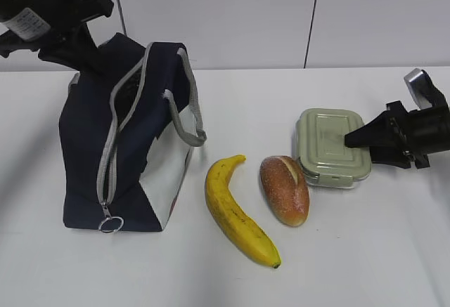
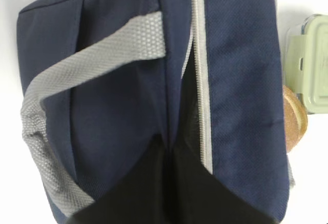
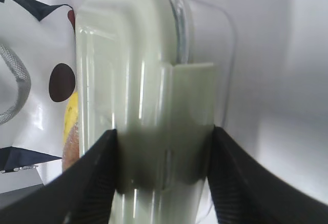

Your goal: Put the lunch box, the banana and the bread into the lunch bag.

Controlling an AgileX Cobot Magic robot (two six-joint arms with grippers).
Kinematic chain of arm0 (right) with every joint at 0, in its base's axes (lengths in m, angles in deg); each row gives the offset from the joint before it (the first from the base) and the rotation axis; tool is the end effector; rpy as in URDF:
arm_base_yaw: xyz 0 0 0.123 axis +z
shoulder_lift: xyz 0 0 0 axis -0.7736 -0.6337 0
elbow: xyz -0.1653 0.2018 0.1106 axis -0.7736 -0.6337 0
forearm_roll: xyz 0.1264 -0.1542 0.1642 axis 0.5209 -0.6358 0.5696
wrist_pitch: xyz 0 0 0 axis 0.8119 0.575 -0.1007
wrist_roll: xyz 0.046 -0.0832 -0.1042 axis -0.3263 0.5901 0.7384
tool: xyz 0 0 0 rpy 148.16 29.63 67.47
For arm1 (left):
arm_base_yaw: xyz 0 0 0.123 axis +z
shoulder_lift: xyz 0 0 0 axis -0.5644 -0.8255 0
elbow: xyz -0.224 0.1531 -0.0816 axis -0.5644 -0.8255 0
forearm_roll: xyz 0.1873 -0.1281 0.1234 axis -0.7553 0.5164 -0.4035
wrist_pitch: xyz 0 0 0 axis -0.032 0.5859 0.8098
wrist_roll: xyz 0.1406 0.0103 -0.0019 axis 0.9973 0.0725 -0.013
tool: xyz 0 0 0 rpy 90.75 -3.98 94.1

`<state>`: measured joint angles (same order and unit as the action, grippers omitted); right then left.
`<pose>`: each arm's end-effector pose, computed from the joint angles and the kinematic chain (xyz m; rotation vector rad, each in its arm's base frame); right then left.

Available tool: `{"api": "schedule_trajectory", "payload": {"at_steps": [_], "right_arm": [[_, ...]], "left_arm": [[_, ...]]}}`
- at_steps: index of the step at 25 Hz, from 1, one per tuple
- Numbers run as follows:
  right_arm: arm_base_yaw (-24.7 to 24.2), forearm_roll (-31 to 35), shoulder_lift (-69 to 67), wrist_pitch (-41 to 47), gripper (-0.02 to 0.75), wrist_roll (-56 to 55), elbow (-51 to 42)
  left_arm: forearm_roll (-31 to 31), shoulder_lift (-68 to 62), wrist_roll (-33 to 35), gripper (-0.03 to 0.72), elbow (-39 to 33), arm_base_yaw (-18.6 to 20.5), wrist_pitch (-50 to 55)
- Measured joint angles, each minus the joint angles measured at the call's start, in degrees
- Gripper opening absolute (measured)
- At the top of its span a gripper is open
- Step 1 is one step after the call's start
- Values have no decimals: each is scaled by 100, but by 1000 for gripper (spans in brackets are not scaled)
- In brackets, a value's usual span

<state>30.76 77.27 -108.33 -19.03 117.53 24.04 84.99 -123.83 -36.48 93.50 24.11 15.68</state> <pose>0.3960 -0.0167 0.0787 0.0302 2.4621 1.2521 0.3829 -0.1175 0.2655 0.1512 2.7088 -0.5603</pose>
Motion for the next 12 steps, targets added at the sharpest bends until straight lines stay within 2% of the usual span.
{"api": "schedule_trajectory", "payload": {"at_steps": [12], "right_arm": [[0, -410, 186, 88, 375, -1250, 1131]], "left_arm": [[373, 0, -32, -3, 0, 0, -6]]}}
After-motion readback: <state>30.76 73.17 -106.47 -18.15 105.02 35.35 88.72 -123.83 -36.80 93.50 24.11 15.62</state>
